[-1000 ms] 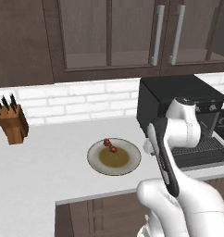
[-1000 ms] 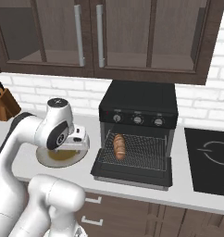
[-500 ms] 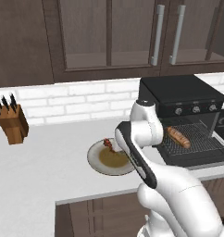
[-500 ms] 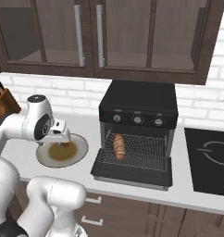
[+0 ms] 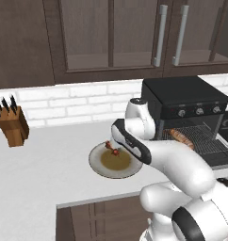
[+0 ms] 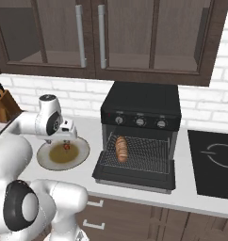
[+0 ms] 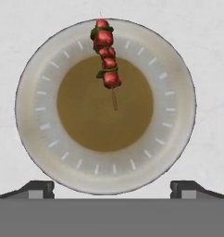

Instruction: Pick up the kebab skewer and baguette bread, and place them inside the toaster oven. Close the toaster oven door and start by setting the timer.

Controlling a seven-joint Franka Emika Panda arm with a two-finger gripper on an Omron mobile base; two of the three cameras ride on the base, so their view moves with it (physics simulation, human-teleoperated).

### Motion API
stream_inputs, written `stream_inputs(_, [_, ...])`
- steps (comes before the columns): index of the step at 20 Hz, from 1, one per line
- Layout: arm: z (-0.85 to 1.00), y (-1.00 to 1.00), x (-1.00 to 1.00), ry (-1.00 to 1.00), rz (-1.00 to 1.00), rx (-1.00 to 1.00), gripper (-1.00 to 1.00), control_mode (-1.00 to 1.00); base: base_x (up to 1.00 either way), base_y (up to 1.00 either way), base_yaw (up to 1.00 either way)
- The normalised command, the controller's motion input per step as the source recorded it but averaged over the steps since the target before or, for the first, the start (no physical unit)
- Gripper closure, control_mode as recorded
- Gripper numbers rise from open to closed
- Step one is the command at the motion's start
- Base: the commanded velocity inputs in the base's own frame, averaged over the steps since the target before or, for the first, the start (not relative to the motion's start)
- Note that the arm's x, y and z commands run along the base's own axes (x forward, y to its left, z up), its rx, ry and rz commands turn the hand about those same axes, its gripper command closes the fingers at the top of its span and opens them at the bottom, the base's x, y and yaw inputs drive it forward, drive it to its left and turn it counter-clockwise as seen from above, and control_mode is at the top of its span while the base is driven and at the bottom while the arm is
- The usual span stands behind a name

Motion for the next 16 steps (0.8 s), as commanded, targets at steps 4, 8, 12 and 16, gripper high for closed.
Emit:
stream_inputs(4, [-0.36,0.11,0.43,0.00,0.00,0.00,-1.00,-1.00,0.00,0.00,0.00])
stream_inputs(8, [-0.35,0.00,0.36,0.00,0.00,0.00,-1.00,-1.00,0.00,0.00,0.00])
stream_inputs(12, [-0.36,0.10,0.29,0.00,0.00,0.00,-1.00,-1.00,0.00,0.00,0.00])
stream_inputs(16, [-0.28,0.23,0.20,0.00,0.00,0.00,-1.00,-1.00,0.00,0.00,0.00])
